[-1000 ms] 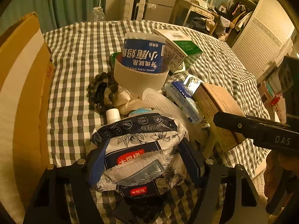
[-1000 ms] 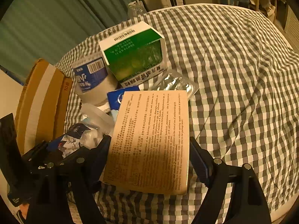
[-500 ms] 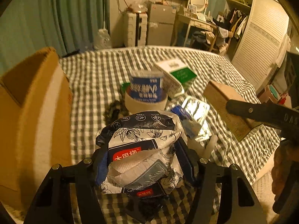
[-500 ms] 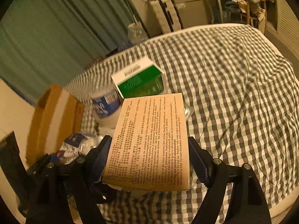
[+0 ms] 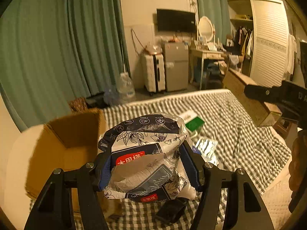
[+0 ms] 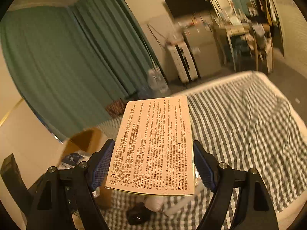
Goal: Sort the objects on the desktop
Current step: 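Carry the snack bag over the cardboard box and open the left tool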
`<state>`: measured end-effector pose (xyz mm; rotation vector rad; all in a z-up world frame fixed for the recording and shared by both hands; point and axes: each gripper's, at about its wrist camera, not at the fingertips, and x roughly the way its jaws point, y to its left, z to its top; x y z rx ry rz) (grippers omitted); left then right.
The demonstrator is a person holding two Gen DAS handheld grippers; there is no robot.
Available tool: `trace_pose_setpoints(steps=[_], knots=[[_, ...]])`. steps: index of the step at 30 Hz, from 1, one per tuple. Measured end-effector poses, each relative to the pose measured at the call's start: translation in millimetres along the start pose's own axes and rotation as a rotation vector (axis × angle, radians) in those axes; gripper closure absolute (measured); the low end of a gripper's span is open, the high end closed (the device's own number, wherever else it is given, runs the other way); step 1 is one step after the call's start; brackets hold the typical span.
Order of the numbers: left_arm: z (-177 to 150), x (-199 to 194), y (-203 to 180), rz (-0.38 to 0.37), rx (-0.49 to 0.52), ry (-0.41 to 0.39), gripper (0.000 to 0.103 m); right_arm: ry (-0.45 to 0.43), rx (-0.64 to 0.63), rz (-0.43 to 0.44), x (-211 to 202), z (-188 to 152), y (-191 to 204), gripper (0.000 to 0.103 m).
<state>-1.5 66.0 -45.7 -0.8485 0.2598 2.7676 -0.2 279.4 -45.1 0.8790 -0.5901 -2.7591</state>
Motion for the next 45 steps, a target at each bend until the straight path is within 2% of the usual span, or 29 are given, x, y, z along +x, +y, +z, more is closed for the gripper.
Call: trace_pose_setpoints(steps=[9,14,18,22,25,29,39,45], knots=[[36,-64,26,0.075,-0.043,-0.135,0.038,-0.204,-0.149,-0.009,-58,19,53,0.024],[50,-89,47,0.091,-0.071,-0.187,0.038,-0.274,-0.209,-0.004,-73,21,75,0.024],[52,-104,60,0.118,-0.055,-0.227,0.037,-0.316,-0.251,-0.010,-79,17,88,0.024],[50,-107,80,0.104,-0.099,-0.248,0.037,-0.319,-0.242,0.017,-85,7,101,0.024],[44,-112,95,0.128,-0.116,-0.280,0.037,-0.322,-0.245,0.038,-82,2,111,0.024],[41,-119,109,0.114,-0.124,-0.288,0.037,-0.294,-0.277,0.086,-74,-3,133,0.024],[39,-125,177,0.160,-0.162,-0.259,0.037,-0.242,-0.399,0.117,-43,-22,198,0.024],[24,-96,193,0.183,-0.146,-0.182,0.037,-0.183,-0.441,0.143,-14,-36,226,0.024]])
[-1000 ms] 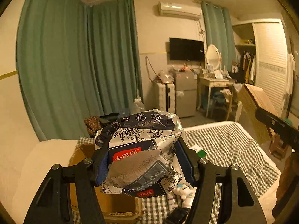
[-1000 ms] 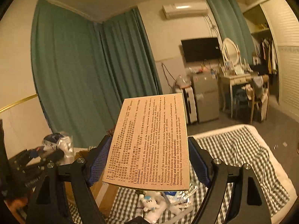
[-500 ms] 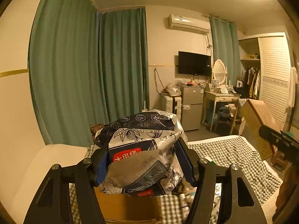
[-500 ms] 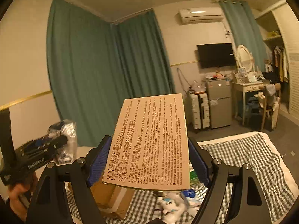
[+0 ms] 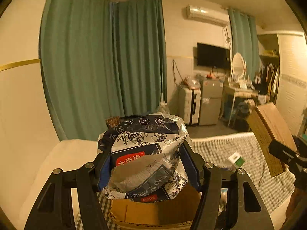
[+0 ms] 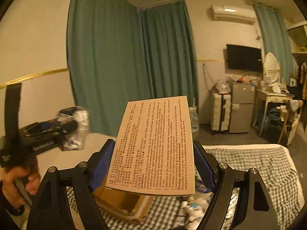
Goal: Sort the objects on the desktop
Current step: 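Carry the snack bag over the cardboard box and open the left tool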
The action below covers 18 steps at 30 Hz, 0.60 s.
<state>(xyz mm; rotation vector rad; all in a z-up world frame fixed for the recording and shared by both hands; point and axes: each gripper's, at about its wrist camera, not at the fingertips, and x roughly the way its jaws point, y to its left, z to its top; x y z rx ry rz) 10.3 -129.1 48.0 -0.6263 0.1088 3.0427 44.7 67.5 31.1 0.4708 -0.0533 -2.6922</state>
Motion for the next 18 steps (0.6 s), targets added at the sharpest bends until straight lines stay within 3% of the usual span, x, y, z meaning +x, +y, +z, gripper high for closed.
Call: trace_pose_setpoints(steps=[5,12,18], knots=[[-10,24,7,0.000,0.000,0.063,0.037,0.063,-0.017,0.058,37,-9,23,0.024],[-31,73,19,-0.007,-0.043,0.213,0.037,0.147,-0.069,0.072,83,-25,39,0.024],[-52,111,19,0.018,-0.021,0.317,0.037,0.226,-0.093,0.095,119,-47,45,0.024]])
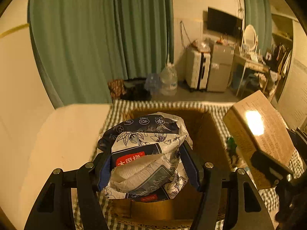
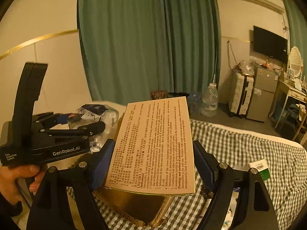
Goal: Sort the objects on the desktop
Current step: 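Carry the snack bag over the cardboard box and open the left tool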
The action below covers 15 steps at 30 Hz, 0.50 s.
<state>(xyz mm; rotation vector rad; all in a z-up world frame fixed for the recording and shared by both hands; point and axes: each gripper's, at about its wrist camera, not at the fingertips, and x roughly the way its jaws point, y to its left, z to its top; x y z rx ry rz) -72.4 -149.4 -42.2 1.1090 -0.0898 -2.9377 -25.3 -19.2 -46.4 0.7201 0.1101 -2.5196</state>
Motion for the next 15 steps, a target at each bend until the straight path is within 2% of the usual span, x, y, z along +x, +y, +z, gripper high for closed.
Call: trace_pose_setpoints(steps=[7,8,9,10,15], knots=[[-14,35,-1,-0.002,0.006,0.116,0.037,0.087,-0.020,0.026,43,-25,0,0.024],[-16,37,-1,0.005,0.006,0.127,0.037,0.096,-0.030,0.025,48,-28,-1,0.026],[-17,40,-1,0.028,0.010,0.142,0.037,0.100,-0.040,0.022,49,-30,1,0.042],[-19,40,-1,0.035,0.016,0.148,0.037,0.110,-0.055,0.017,53,-33,2,0.048],[-24,41,-2,0.033,0.028,0.160,0.033,0.126,-0.077,0.021,66,-41,7,0.048]])
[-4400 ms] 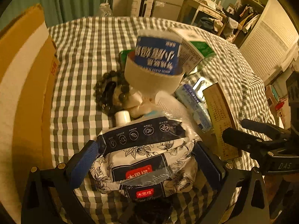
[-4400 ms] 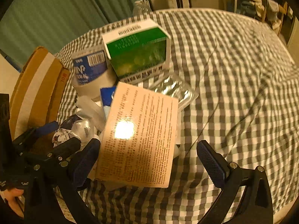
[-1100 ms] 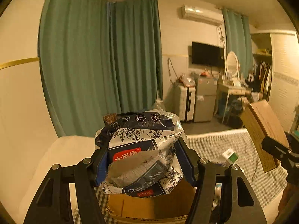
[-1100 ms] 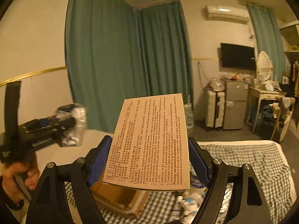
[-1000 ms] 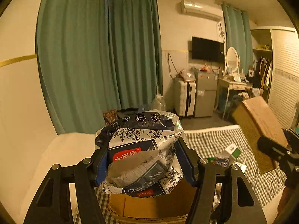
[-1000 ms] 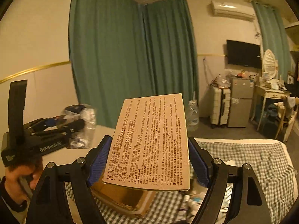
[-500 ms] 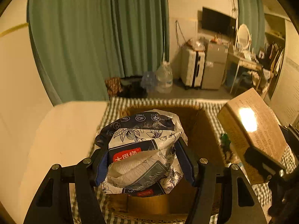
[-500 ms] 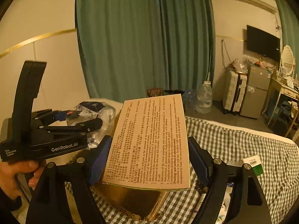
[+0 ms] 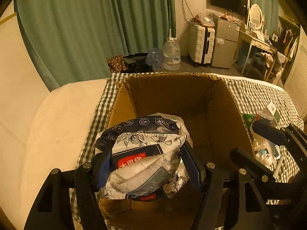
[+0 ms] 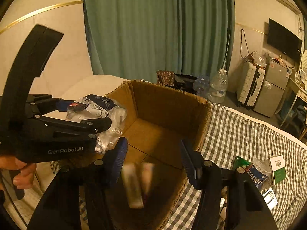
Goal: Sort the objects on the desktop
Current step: 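Carry the snack bag over the cardboard box and open the left tool, then open the right tool to drop the leaflet into the cardboard box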
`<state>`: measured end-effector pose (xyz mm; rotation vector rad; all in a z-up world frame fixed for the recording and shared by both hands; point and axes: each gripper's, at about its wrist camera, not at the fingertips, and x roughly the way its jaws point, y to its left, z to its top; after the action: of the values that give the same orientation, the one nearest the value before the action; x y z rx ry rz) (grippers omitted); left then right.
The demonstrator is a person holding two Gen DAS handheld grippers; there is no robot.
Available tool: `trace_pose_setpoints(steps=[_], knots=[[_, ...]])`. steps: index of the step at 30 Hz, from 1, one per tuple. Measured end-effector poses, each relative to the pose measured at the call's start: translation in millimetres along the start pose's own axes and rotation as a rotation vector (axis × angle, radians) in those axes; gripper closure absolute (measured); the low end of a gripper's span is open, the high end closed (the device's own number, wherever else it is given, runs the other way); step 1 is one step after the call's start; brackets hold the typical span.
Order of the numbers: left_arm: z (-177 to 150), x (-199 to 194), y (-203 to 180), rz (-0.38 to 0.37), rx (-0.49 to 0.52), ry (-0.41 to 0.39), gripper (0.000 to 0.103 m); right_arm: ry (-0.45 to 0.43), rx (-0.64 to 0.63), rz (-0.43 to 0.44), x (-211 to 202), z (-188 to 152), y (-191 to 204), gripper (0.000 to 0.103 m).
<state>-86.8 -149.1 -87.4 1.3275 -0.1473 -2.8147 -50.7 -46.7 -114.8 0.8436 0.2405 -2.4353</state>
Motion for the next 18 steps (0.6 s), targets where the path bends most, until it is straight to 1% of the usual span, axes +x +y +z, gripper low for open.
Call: trace_pose_setpoints(steps=[2,3,4,9,12,14,18], knots=[[1,0,1,-0.004,-0.004,-0.006,0.027,-0.016,0.005,-0.010,-6,-3,1,0.046],[1,-1,0,0.002,-0.004,-0.014,0.020,-0.024,0.012,-0.012,-6,3,-5,0.043],[2,-2,-1,0.008,-0.003,-0.019,0.017,-0.037,0.023,-0.016,-10,4,-7,0.039],[5,-20,-6,0.025,0.001,-0.061,0.014,-0.089,0.055,-0.036,-31,8,-12,0.038],[10,-38,-5,0.031,-0.024,-0.116,0.012,-0.128,0.061,-0.055,-50,12,-15,0.037],[14,-54,-6,0.032,-0.045,-0.154,0.009,-0.157,0.067,-0.070,-63,16,-19,0.037],[17,-91,-8,0.080,-0.059,-0.286,0.004,-0.229,0.098,-0.081,-93,29,-31,0.036]])
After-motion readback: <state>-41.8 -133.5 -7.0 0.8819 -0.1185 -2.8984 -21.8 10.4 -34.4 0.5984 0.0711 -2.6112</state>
